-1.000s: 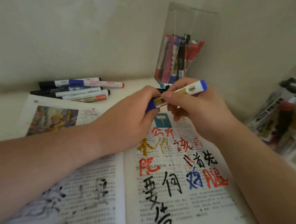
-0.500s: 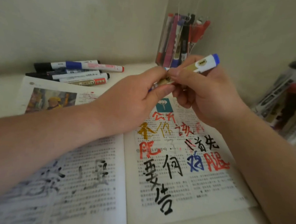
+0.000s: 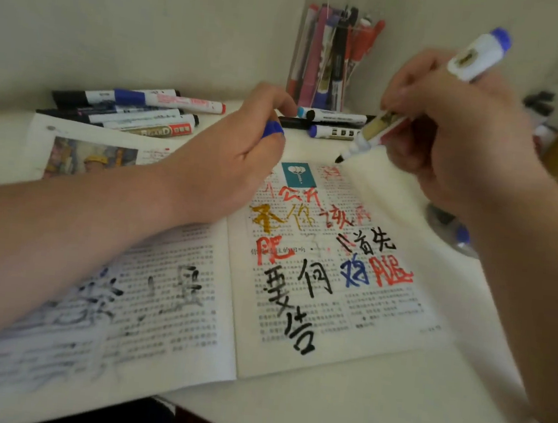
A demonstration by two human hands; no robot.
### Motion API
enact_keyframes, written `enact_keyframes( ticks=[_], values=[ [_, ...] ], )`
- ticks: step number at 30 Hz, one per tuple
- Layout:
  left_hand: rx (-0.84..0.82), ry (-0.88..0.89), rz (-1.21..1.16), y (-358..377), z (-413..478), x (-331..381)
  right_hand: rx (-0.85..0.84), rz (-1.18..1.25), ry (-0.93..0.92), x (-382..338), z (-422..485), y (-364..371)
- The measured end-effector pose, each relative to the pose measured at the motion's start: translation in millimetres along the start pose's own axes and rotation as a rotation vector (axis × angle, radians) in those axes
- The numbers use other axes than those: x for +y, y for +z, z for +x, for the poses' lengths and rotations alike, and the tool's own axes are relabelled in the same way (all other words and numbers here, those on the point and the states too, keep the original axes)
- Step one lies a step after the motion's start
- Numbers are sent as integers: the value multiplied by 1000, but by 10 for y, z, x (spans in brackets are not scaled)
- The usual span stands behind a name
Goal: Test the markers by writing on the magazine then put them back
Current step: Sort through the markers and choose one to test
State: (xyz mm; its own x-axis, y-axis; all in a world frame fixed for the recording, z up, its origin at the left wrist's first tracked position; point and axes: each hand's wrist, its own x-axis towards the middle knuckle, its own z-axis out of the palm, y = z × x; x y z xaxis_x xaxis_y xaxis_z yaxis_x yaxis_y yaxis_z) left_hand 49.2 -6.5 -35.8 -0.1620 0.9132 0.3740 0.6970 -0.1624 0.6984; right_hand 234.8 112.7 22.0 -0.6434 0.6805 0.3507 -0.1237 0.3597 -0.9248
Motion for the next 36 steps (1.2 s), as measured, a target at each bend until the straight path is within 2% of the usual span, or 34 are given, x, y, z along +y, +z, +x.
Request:
enact_keyframes(
  ticks=[4, 7, 13, 18, 22, 26, 36],
  values=[
    [-45, 39, 89, 18, -6, -33, -186, 209, 169, 150, -553, -86],
    [-68, 94, 155, 45, 2, -44, -244, 136, 241, 244, -797, -126],
    [-131, 157, 195, 33, -38, -3, -44, 87, 188, 302, -983, -54],
    [-136, 242, 170, 33, -43, 22, -145, -103, 157, 252, -1032, 55],
    [-226, 234, 202, 31, -22, -28, -180, -189, 138, 223, -1046, 53],
    [-238, 240, 184, 36, -1, -57, -215, -283, 131, 205, -1035, 61],
    [-201, 285, 124, 51, -5, -83, -181, -254, 66, 240, -1048, 74]
  ],
)
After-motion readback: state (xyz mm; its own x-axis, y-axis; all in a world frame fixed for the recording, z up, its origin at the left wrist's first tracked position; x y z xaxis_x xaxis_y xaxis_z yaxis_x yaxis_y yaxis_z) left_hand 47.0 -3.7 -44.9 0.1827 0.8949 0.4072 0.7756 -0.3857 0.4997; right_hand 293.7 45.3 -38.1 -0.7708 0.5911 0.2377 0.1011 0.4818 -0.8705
